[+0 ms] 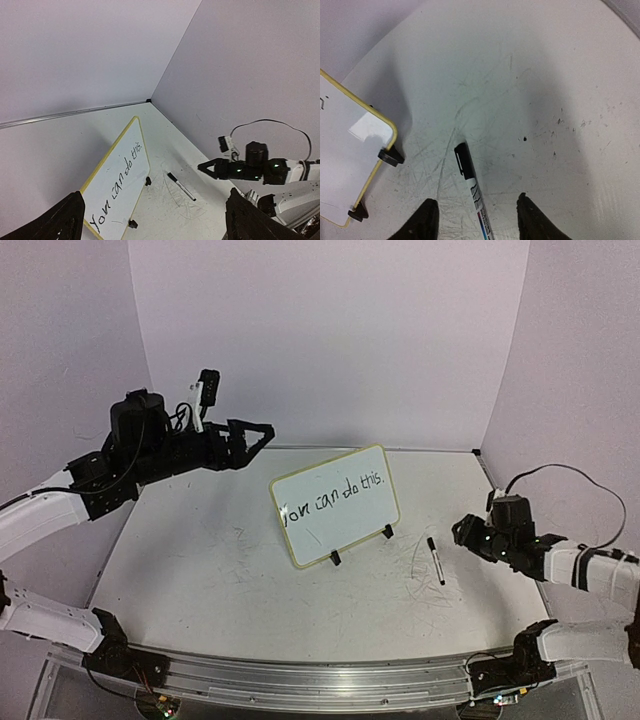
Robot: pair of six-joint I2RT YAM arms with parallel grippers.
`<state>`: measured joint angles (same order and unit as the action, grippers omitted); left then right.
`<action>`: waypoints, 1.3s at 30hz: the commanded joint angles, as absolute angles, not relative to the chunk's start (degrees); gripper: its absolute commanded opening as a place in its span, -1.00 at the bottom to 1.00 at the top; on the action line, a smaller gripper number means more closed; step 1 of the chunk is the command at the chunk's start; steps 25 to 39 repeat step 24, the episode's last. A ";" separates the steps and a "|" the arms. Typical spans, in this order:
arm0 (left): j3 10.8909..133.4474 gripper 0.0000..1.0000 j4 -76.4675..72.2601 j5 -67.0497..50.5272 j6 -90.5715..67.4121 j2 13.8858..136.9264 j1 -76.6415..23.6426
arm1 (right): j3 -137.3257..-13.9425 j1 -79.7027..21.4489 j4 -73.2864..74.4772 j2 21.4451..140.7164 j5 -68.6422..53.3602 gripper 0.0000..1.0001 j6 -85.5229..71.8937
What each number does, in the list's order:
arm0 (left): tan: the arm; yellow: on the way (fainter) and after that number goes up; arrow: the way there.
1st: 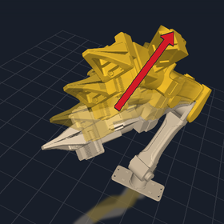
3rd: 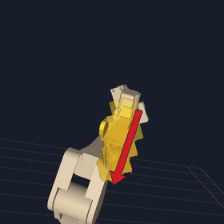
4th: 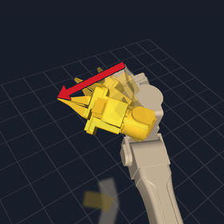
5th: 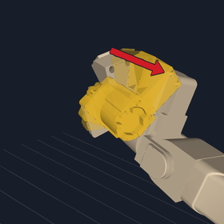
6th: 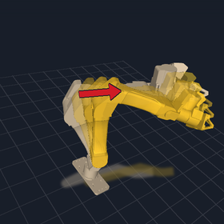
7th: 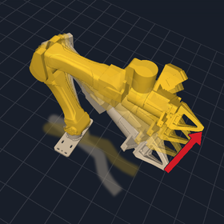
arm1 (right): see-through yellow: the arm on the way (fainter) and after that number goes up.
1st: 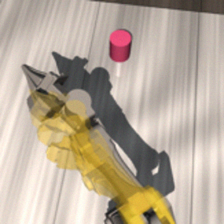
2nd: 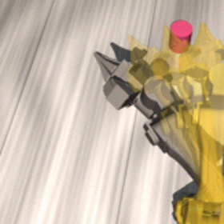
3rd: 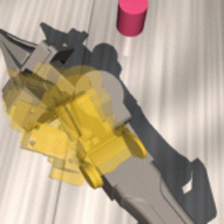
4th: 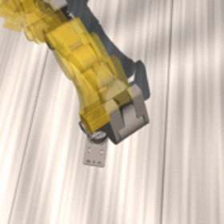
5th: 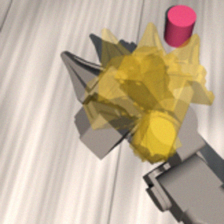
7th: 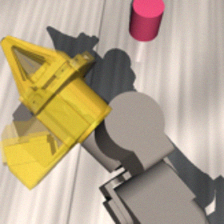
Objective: Write a sentence on the whiteboard
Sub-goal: Put down the whiteboard marker at the center of the board, then reset both arms
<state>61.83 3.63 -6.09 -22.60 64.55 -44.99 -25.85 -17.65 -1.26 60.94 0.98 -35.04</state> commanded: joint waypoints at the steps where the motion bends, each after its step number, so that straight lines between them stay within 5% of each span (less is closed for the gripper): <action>1: 68.89 0.99 7.95 2.03 -16.86 61.29 -44.93 | -35.42 -17.41 7.27 47.46 6.17 0.57 -25.80; 6: 72.71 0.99 8.79 7.90 -12.93 58.45 -45.00 | -46.67 -17.49 13.82 37.57 6.99 0.95 -15.66; 20: 73.89 0.99 8.53 17.01 -8.44 50.63 -44.99 | -67.59 -17.47 21.03 29.97 10.68 0.97 -7.73; 39: 74.32 0.99 8.53 16.63 -8.49 50.36 -45.00 | -68.11 -17.45 21.64 29.77 8.91 0.96 -7.99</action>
